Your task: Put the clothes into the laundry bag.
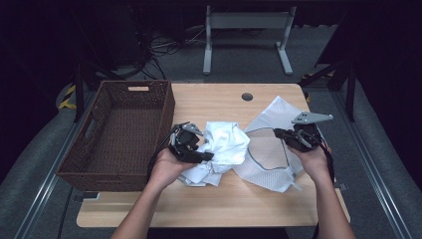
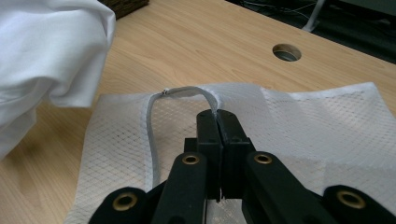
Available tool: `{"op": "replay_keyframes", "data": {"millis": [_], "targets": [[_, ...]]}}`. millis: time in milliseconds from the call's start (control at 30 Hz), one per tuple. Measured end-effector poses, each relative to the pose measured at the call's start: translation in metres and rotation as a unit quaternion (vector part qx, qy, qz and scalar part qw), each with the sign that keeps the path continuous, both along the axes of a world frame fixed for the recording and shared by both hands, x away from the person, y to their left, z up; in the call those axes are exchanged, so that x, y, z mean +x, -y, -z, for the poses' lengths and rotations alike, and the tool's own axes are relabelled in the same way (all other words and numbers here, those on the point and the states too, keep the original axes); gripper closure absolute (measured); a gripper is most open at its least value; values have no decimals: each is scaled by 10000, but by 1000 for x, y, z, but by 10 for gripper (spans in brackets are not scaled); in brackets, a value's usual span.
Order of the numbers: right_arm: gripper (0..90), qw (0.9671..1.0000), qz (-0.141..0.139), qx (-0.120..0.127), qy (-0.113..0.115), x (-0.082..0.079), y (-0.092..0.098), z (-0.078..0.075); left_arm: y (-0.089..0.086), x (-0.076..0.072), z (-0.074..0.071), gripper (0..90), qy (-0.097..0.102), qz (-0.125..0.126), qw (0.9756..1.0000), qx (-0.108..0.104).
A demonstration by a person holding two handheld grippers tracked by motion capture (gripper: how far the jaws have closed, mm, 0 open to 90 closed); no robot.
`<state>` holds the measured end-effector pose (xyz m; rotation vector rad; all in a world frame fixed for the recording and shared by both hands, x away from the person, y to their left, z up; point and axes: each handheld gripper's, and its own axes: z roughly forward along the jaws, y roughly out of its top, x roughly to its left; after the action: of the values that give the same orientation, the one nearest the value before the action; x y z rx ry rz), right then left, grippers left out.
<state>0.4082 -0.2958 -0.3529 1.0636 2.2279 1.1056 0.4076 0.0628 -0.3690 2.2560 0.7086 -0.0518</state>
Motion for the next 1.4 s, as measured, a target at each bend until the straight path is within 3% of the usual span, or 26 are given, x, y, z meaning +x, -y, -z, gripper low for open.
{"op": "replay_keyframes", "data": {"millis": [367,867,1100,1200,1333,1400], "targets": [[889,9997,-224,-64,-7,0,-18,2,24,-11,1,698,-9,440,9990,-40],[888,9971,-757,-16,98,-5,-37,0,62,-12,24,697,-61,907,9954,298],[888,9960,-890,-1,97,-6,-41,-3,70,-3,28,697,-92,845,9953,470],[888,9953,-954,103,128,-9,-39,-7,75,3,28,697,-72,686,9958,607],[888,9949,-987,163,146,-10,-38,-9,78,8,28,697,-62,529,9967,619],[888,9949,-987,147,140,-10,-38,-9,79,11,28,697,-5,395,9962,781]]}}
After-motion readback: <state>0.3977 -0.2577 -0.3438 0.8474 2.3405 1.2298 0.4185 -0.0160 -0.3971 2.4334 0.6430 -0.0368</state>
